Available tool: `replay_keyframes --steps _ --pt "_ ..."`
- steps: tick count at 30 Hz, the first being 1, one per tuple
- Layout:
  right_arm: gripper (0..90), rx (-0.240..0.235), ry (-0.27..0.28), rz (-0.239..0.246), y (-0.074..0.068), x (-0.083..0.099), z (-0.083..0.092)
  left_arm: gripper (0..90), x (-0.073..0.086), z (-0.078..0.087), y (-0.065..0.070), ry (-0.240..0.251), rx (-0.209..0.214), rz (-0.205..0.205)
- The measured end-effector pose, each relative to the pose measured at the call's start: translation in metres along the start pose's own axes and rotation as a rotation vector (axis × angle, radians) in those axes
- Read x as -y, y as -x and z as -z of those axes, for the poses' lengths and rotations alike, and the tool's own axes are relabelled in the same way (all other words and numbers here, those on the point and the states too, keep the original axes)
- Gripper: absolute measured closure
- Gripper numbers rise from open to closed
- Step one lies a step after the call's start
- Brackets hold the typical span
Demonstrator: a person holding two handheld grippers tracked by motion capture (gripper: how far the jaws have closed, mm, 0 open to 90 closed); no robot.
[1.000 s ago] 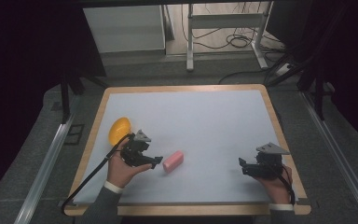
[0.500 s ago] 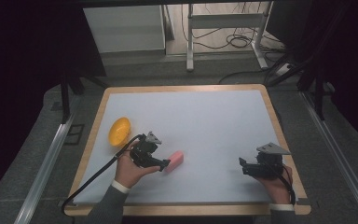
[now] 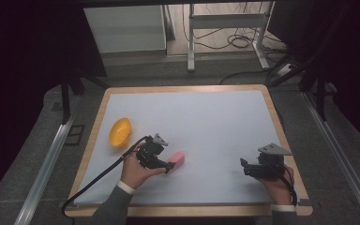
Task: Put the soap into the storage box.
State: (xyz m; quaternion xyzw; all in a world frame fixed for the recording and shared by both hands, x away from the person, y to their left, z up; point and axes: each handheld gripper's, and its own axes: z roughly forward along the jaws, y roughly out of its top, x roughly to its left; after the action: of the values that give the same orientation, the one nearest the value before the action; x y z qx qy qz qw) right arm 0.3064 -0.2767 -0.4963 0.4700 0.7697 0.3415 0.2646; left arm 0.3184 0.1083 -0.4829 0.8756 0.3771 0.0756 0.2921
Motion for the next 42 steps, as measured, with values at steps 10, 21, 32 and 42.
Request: replay_keyframes --steps 10,21,32,42 --pt "8.0 0.0 0.002 0.003 -0.001 0.0 0.0 23.3 -0.003 -0.002 0.002 -0.025 -0.005 -0.01" --pt "8.0 0.003 0.002 0.0 0.0 0.0 0.0 24.5 -0.01 -0.016 0.005 -0.057 0.0 -0.014" --pt "8.0 0.004 -0.007 0.0 0.0 0.001 -0.002 30.6 -0.01 -0.031 0.006 -0.093 -0.009 -0.001" --pt "8.0 0.004 -0.017 0.0 0.0 0.002 -0.005 38.6 -0.012 -0.038 0.002 -0.09 0.011 0.013"
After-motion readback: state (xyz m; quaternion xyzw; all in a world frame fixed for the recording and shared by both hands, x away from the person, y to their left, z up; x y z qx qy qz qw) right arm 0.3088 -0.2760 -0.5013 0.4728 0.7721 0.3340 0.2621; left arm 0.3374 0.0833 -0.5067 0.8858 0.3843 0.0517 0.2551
